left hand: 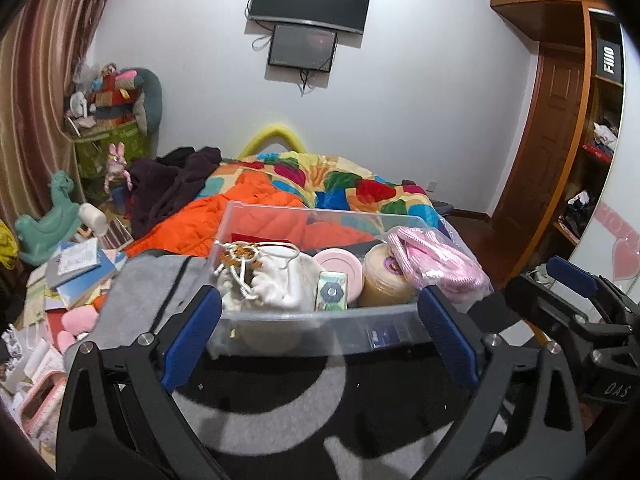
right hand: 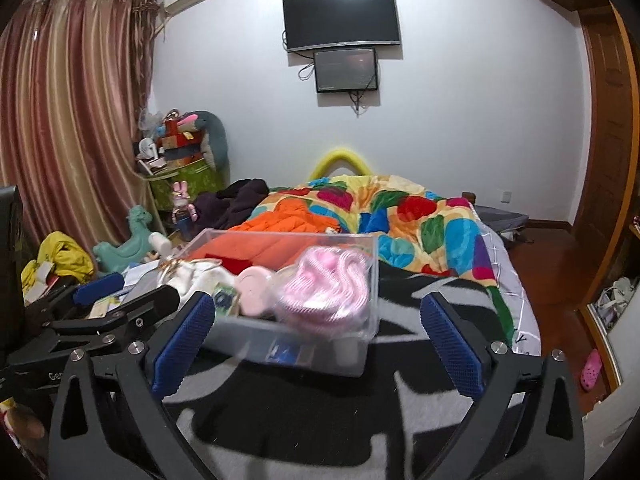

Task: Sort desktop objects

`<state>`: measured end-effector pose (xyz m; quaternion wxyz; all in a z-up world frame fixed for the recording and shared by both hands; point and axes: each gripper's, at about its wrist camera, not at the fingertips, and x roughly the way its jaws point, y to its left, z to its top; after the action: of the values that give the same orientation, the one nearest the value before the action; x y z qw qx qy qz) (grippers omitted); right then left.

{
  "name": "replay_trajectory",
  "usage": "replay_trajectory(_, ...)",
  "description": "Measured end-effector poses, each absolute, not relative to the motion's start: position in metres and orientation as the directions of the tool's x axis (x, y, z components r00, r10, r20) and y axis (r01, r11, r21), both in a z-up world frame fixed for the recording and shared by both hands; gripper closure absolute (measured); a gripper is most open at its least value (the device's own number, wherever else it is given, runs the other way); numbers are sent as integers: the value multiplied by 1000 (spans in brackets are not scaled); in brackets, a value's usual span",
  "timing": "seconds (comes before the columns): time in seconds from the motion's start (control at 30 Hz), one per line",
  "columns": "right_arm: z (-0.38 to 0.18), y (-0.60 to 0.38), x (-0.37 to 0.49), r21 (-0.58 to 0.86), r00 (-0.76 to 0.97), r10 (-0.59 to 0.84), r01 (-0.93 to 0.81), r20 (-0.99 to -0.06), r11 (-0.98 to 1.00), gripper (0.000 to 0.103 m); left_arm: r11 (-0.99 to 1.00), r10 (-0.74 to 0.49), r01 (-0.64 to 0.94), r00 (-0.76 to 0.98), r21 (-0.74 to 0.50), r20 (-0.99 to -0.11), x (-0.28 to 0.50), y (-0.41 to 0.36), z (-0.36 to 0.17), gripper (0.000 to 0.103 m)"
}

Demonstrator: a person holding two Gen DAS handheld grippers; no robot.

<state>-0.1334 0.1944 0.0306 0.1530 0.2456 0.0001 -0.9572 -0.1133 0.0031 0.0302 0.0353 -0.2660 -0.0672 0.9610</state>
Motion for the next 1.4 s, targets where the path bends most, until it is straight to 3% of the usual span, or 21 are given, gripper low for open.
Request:
replay_trajectory(0.47, 13, 213, -100, 144, -832, -312, 277, -458, -950, 0, -996, 79, -45, -880, -83, -469, -68, 18, 34, 2)
replay_trajectory(1.4, -5, 213, -89, 142, -807, -322, 290, -495, -946, 0, -998, 49, -30, -873, -47, -485, -60, 27, 20, 2)
